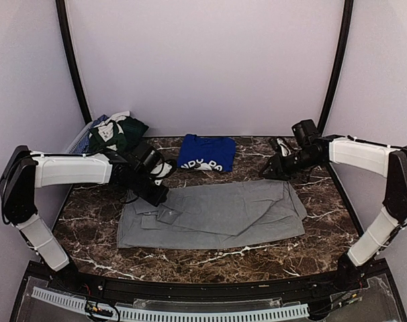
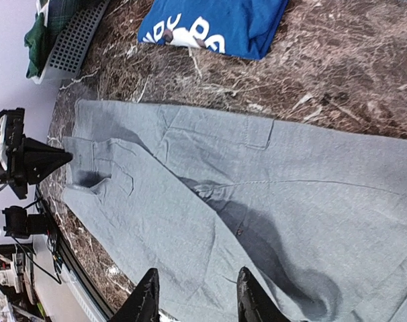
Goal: Fold and stack the mixed laundry pile
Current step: Adjust the rectangle-folded shirt at the center of the board, then rotate the rectangle-folded shirt at the center of the board.
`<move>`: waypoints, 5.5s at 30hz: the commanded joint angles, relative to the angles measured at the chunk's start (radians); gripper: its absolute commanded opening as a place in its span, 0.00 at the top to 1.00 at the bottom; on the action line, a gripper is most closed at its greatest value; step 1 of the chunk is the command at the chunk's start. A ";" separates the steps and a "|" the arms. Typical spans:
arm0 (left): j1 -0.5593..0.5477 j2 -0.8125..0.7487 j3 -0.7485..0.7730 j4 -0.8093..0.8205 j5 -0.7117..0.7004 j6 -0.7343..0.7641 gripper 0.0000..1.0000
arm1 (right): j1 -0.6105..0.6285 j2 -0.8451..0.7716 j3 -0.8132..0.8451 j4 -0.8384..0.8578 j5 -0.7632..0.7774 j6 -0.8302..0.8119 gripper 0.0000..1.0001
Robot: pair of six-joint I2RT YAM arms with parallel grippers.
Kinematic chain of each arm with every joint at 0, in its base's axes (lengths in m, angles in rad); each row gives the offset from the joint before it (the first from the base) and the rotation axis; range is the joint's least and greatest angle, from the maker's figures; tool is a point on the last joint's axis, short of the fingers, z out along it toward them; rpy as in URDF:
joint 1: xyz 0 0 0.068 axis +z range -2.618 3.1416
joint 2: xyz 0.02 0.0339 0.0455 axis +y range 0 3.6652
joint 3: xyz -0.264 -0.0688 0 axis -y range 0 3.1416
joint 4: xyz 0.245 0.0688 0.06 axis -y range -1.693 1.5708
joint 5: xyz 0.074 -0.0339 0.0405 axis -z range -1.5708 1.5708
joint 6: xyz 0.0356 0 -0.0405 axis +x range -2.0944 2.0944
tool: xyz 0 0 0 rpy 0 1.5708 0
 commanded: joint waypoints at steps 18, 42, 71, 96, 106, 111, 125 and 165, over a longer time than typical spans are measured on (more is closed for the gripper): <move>0.136 -0.063 0.018 -0.069 -0.046 -0.049 1.00 | 0.076 0.037 0.057 -0.051 0.107 -0.022 0.63; 0.138 0.020 0.055 -0.104 0.059 -0.039 1.00 | 0.026 0.108 0.121 -0.035 0.239 -0.087 0.45; 0.169 0.047 0.071 -0.276 -0.093 -0.148 1.00 | 0.069 0.291 0.213 -0.044 0.406 -0.097 0.46; 0.201 0.060 0.084 -0.365 -0.028 -0.098 0.80 | 0.134 0.246 0.165 -0.038 0.290 -0.090 0.57; 0.189 -0.070 0.115 -0.267 0.071 -0.096 0.54 | 0.150 0.378 0.155 -0.063 0.372 -0.084 0.58; 0.153 0.010 0.101 -0.220 0.071 -0.097 0.53 | 0.147 0.398 0.156 -0.094 0.453 -0.074 0.58; -0.034 0.144 0.021 -0.189 0.014 -0.172 0.57 | 0.106 0.628 0.519 -0.176 0.520 -0.142 0.58; -0.170 0.285 0.150 -0.087 0.161 -0.140 0.56 | -0.064 0.458 0.251 -0.122 0.458 0.024 0.56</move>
